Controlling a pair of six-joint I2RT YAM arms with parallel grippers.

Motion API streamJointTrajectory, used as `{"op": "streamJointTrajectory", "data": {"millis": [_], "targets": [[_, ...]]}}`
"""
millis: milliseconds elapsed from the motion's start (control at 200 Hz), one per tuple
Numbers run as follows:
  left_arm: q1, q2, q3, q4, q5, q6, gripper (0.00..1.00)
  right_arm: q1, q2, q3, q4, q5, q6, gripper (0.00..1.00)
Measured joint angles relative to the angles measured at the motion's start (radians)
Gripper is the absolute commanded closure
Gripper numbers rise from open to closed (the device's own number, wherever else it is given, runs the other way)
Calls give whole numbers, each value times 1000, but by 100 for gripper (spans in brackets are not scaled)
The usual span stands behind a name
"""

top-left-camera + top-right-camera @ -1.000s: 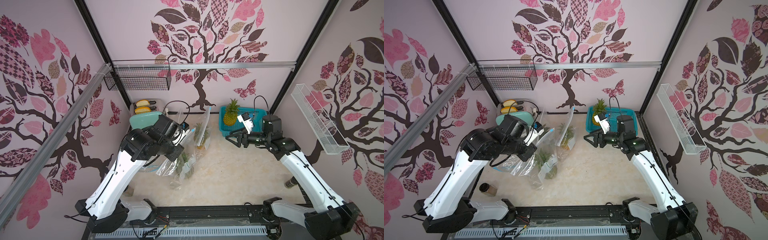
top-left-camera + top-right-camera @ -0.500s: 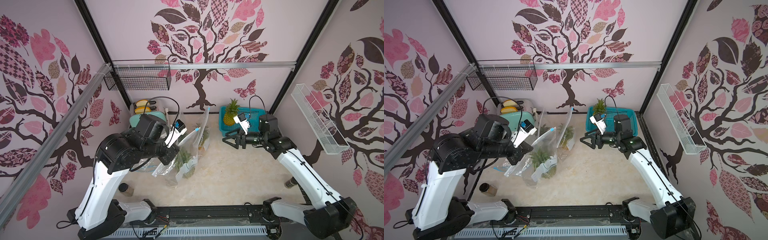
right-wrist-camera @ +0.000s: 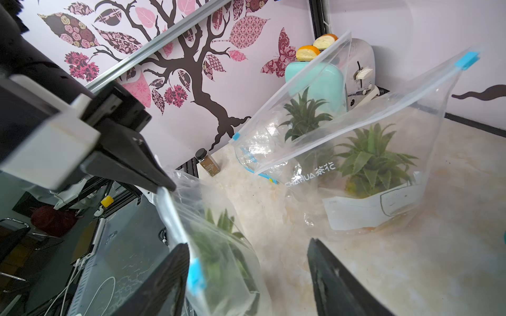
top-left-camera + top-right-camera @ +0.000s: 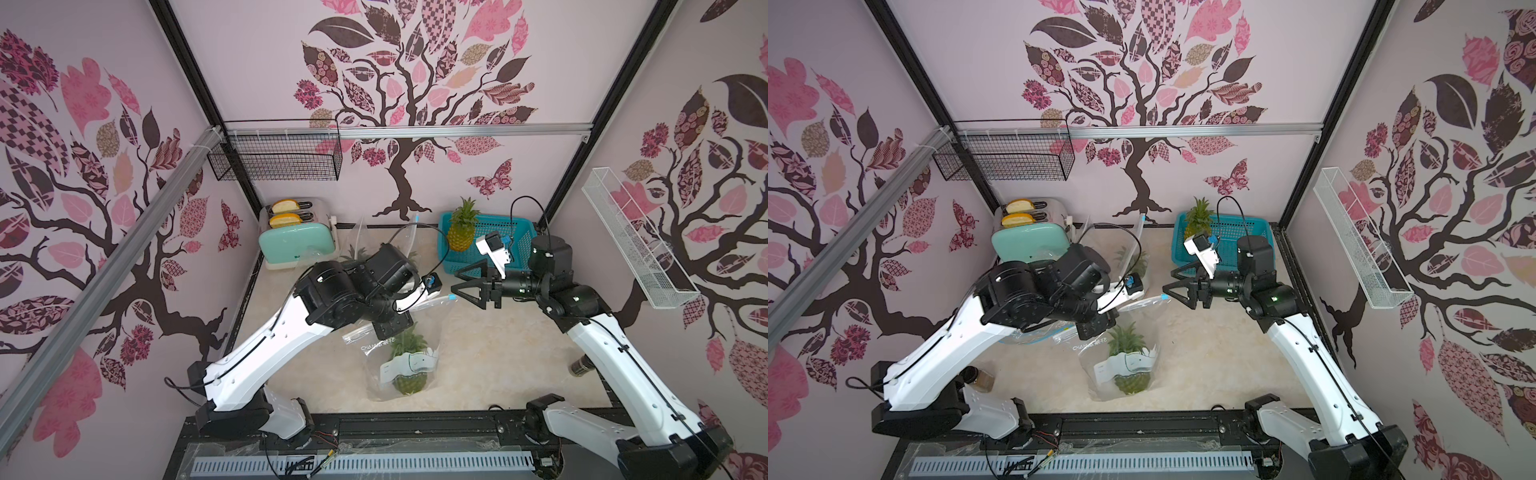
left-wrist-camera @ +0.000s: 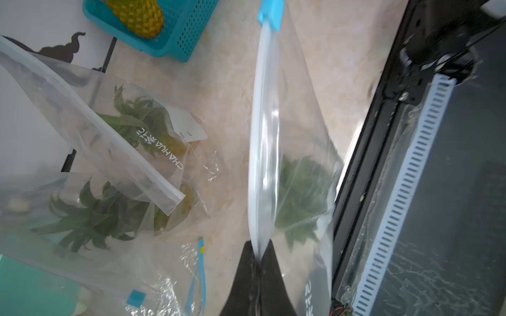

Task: Open the zip-top bag and take out the pineapple
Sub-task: Place the zipper food storage bag at the center of the board.

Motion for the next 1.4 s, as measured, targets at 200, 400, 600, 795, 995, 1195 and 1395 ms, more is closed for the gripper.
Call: {"op": "streamJointTrajectory", "data": {"millis": [200,400,600,795,995,1195,1395], "targets": [[-37,-92,-231,256,-119,97,100,1,-90,-66,-5,84,2,28],[-41,-163,-308,402,-135,187,100,1,-103,-97,5,123,-8,28],[-41,-160,-318,448,-156,243,100,1,-51,-102,4,126,-41,22],[-37,-151,-357,479,-190,267,100,1,-40,-117,7,103,-53,25],[-1,-153,-387,518,-186,267,100,1,-43,-122,13,53,-60,43],[19,-172,-404,540,-179,262,100,1,-19,-129,21,-1,-51,71],[27,-178,-418,551,-170,250,100,2,-7,-158,55,-29,-27,96]]}}
